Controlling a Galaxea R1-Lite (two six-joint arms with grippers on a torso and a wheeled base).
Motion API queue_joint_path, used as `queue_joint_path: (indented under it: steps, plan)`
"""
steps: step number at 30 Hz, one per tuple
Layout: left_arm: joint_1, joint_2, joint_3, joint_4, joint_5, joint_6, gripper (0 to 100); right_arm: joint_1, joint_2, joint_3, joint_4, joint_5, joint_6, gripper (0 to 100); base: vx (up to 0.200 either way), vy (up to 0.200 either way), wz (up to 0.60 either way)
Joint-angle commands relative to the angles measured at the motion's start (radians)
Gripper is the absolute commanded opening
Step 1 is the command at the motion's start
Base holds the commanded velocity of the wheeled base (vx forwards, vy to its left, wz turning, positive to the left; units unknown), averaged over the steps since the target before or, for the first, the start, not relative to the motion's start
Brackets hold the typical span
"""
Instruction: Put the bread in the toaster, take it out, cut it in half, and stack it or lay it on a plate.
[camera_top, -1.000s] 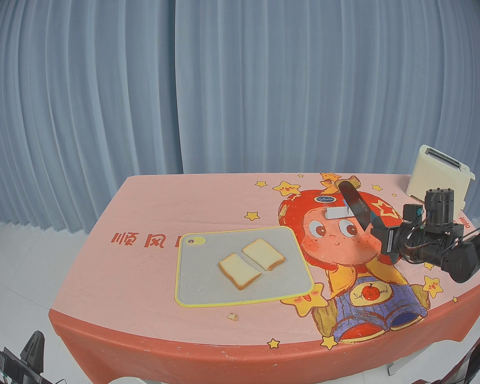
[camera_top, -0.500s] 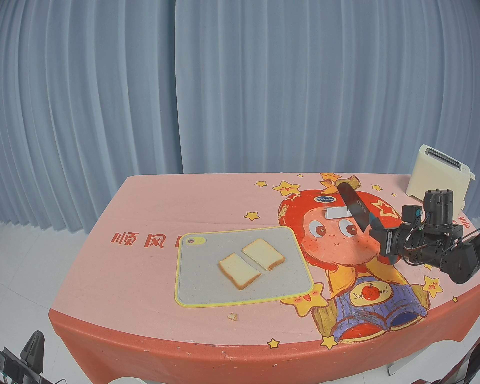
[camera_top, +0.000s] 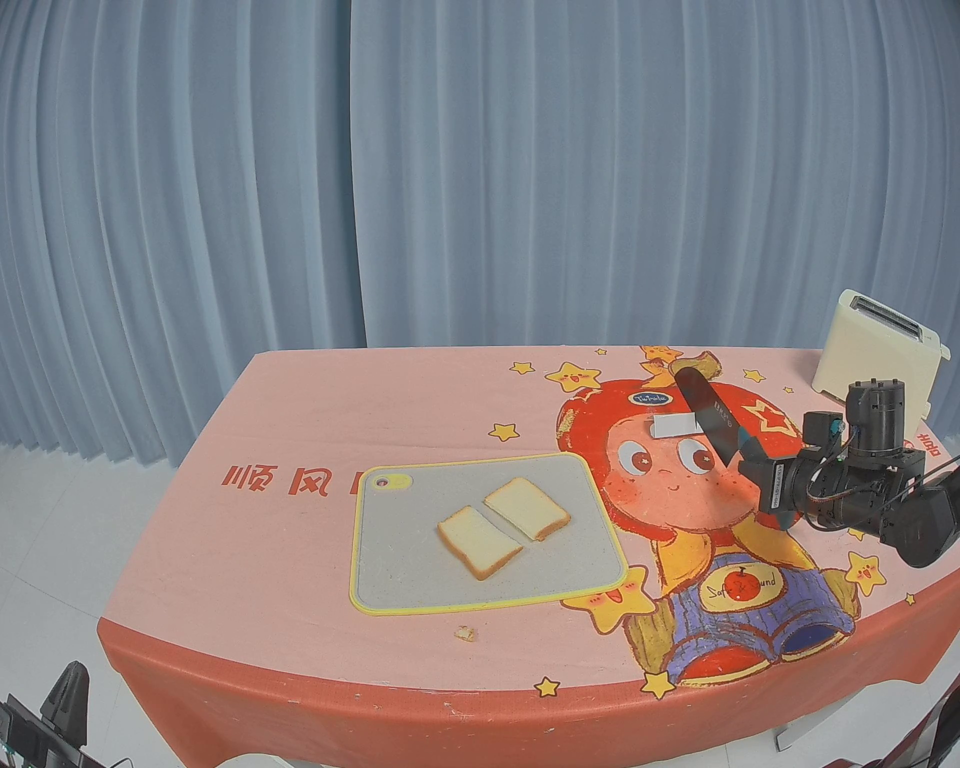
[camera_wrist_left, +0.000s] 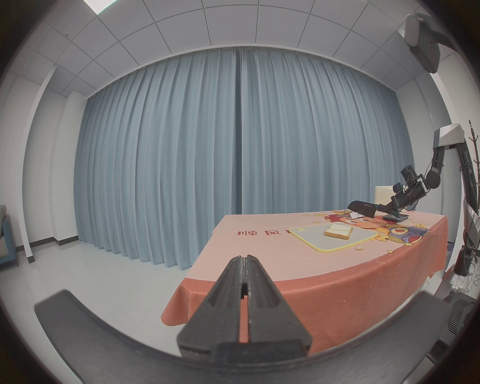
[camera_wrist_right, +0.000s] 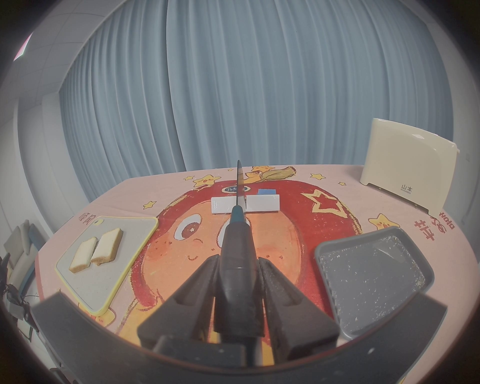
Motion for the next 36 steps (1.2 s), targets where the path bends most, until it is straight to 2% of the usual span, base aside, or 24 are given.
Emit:
queue_joint_path:
  steps: [1,26,27,36]
  plan:
    - [0.000,0.001,0.016,0.000,0.000,0.000,0,0.001,0.012,0.000,-0.002,-0.002,0.000,0,0.000,0.000,0.00]
    - [0.000,0.001,0.016,0.000,0.000,0.000,0,0.004,0.033,0.005,-0.011,-0.008,0.003,0,0.000,0.000,0.00]
    - [0.000,0.001,0.016,0.000,0.000,0.000,0,0.004,0.033,0.005,-0.009,-0.010,0.003,100,0.000,0.000,0.00]
    - [0.000,0.001,0.016,0.000,0.000,0.000,0,0.005,0.030,0.005,-0.012,-0.013,0.003,100,0.000,0.000,0.00]
